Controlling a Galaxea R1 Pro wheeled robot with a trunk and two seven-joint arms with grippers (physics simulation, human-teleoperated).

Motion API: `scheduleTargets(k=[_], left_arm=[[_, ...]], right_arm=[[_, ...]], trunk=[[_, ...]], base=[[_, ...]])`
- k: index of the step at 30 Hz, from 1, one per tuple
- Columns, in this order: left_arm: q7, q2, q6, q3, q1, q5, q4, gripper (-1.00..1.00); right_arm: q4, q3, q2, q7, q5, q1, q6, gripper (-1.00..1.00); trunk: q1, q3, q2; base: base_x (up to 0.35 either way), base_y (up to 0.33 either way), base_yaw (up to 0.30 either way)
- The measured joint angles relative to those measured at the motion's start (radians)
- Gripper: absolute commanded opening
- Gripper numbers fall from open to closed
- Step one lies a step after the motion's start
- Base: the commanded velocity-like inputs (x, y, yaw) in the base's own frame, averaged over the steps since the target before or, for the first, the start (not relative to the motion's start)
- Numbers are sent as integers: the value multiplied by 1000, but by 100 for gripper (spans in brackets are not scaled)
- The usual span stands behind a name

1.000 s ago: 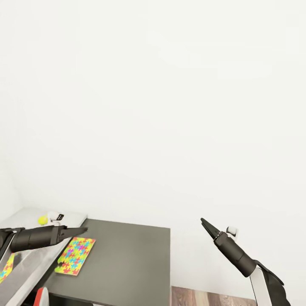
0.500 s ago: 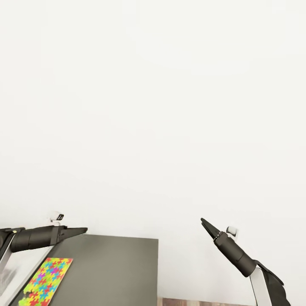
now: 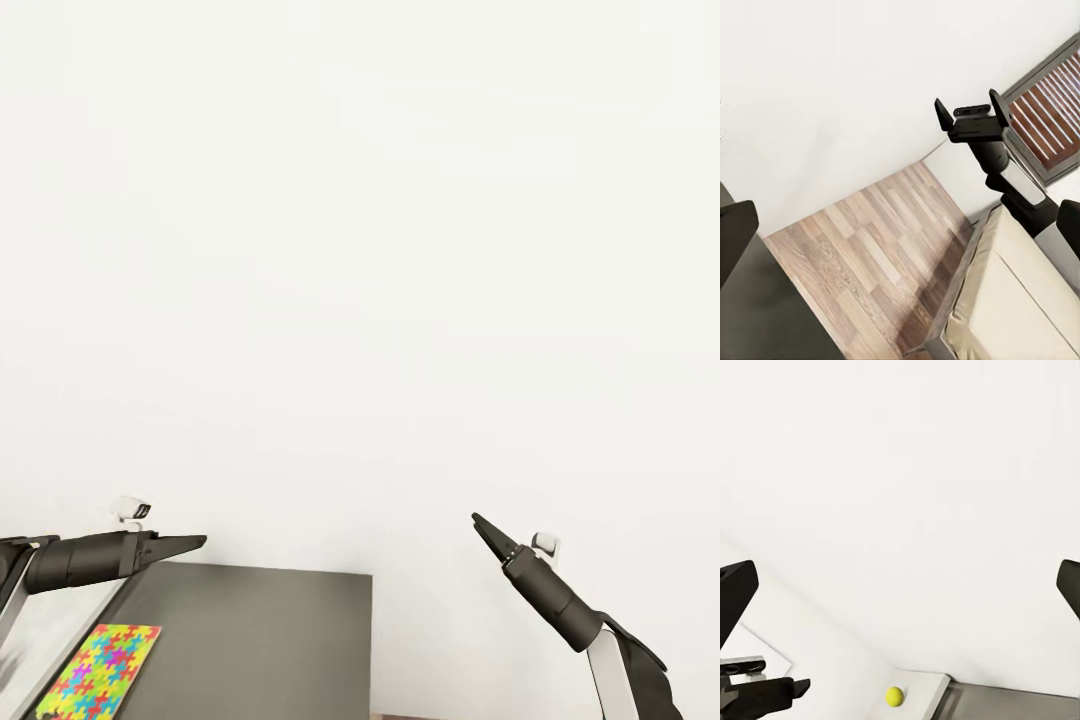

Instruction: Put all the toys in the child's room - the three board games (two on the bed and one on the table), the two jigsaw puzzles on the table, and the tennis ball on the table - inside the toy box on the table in the child's room.

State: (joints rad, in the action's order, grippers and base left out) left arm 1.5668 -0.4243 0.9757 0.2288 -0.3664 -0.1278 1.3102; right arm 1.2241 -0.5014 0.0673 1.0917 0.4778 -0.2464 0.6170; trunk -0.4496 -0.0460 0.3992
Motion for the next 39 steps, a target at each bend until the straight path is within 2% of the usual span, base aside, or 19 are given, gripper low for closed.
scheduleTargets(k=[39], left_arm=[[0,0,0,1,0,-2,0,100]], right_arm=[[0,0,0,0,0,0,0,100]], trunk=[[0,0,0]], base=[[0,57,0]])
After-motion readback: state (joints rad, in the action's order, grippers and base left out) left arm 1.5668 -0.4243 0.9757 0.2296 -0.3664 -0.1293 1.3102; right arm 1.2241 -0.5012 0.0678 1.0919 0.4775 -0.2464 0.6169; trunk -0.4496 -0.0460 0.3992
